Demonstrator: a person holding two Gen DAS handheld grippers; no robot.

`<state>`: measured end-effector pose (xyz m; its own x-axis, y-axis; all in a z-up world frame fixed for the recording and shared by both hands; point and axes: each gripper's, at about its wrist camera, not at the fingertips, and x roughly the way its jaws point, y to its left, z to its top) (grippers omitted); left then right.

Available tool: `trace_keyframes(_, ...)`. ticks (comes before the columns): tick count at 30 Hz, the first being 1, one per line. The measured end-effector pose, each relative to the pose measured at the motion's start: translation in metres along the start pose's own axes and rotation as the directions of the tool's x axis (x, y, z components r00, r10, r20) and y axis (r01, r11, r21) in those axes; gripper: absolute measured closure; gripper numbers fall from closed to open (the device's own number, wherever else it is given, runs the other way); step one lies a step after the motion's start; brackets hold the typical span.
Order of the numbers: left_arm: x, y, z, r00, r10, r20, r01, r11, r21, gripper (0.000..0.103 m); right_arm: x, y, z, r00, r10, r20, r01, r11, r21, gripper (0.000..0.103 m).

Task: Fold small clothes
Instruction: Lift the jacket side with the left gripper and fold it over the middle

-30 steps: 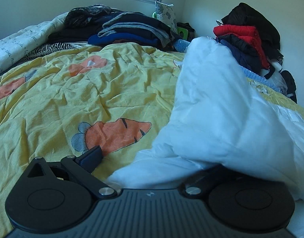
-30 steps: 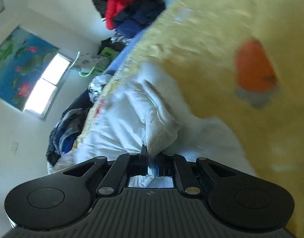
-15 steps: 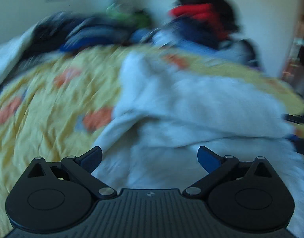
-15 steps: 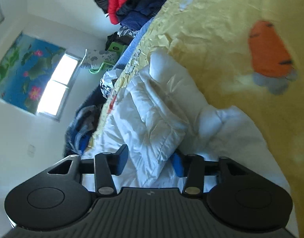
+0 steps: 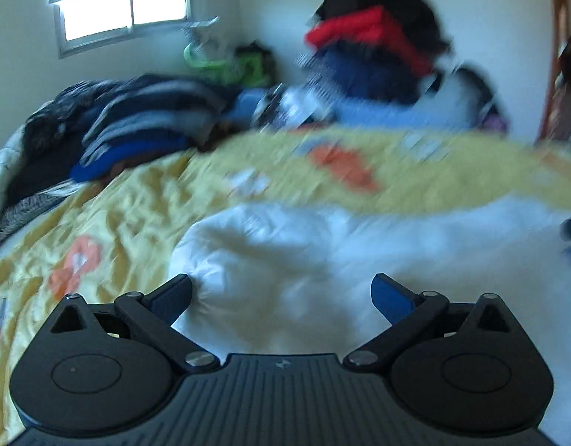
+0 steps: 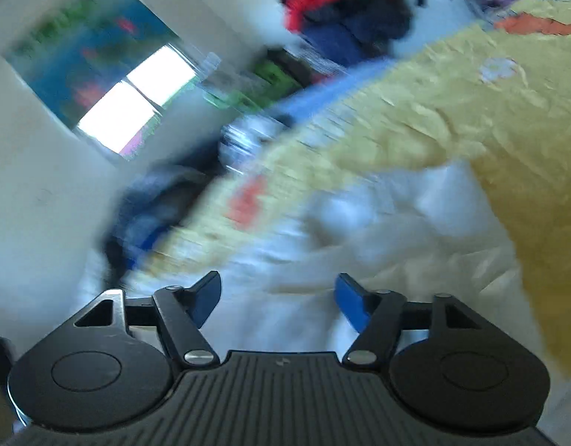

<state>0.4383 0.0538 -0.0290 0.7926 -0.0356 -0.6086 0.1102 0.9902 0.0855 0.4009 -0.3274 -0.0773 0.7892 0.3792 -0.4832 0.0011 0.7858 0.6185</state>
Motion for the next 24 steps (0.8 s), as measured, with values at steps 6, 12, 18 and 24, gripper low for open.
trace_keyframes(6,0.044,0.037,-0.032,0.992,-0.076,-0.099,0.055,0.978,-0.201,0.0,0.011,-0.032,-0.015,1.0,-0.01,-0.023,0.011,0.999,0.039,0.05)
trace_keyframes(12,0.05,0.024,-0.041,0.998,-0.01,-0.061,0.002,0.99,-0.143,0.0,0.024,-0.029,-0.02,0.999,-0.046,-0.014,0.046,0.998,-0.047,0.056)
trace_keyframes(18,0.044,0.022,-0.029,0.997,0.01,-0.074,-0.019,0.992,-0.122,0.0,0.016,-0.066,-0.01,0.999,-0.019,-0.027,0.023,0.991,0.133,0.102)
trace_keyframes(24,-0.033,0.014,-0.008,0.979,0.063,0.194,-0.055,0.997,-0.045,0.0,-0.058,-0.007,-0.012,0.992,0.008,0.126,0.01,0.99,-0.141,0.04)
